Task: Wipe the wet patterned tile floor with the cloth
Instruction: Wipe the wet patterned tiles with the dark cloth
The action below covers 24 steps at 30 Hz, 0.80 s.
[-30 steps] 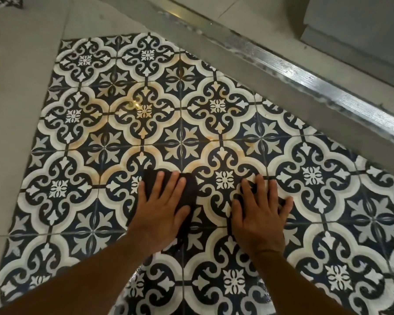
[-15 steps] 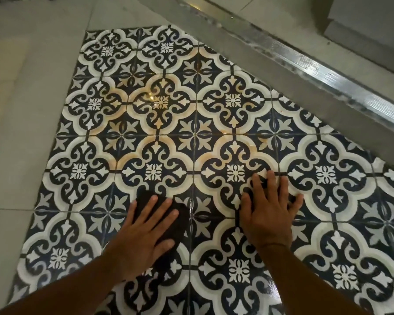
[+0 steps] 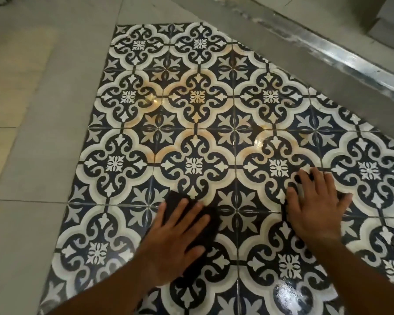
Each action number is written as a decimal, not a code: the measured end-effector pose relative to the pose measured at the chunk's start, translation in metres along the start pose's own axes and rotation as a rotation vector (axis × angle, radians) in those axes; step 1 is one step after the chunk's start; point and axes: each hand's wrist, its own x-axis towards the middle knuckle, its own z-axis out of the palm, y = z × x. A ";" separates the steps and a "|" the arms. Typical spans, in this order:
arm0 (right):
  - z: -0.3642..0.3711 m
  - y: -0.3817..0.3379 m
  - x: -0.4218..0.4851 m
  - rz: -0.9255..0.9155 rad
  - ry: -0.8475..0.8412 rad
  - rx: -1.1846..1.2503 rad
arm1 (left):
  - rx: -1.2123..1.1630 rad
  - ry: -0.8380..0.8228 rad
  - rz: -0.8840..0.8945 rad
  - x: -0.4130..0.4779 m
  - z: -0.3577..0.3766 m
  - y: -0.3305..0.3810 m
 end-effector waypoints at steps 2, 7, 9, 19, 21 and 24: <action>0.000 -0.019 -0.009 0.025 0.040 0.042 | 0.019 -0.015 -0.044 -0.019 0.003 -0.037; 0.020 -0.074 -0.024 -0.050 -0.029 0.054 | -0.054 -0.008 -0.250 0.024 -0.012 -0.068; 0.028 -0.085 -0.019 -0.038 -0.036 0.069 | -0.091 0.043 -0.324 0.046 -0.013 -0.051; 0.036 -0.094 -0.012 0.049 0.036 0.058 | 0.072 -0.022 -0.066 -0.032 0.003 -0.112; 0.035 -0.095 -0.011 0.056 0.044 0.055 | 0.043 -0.043 -0.119 -0.027 -0.002 -0.137; 0.035 -0.097 -0.011 0.053 0.059 0.051 | -0.043 0.016 -0.287 0.010 -0.014 -0.144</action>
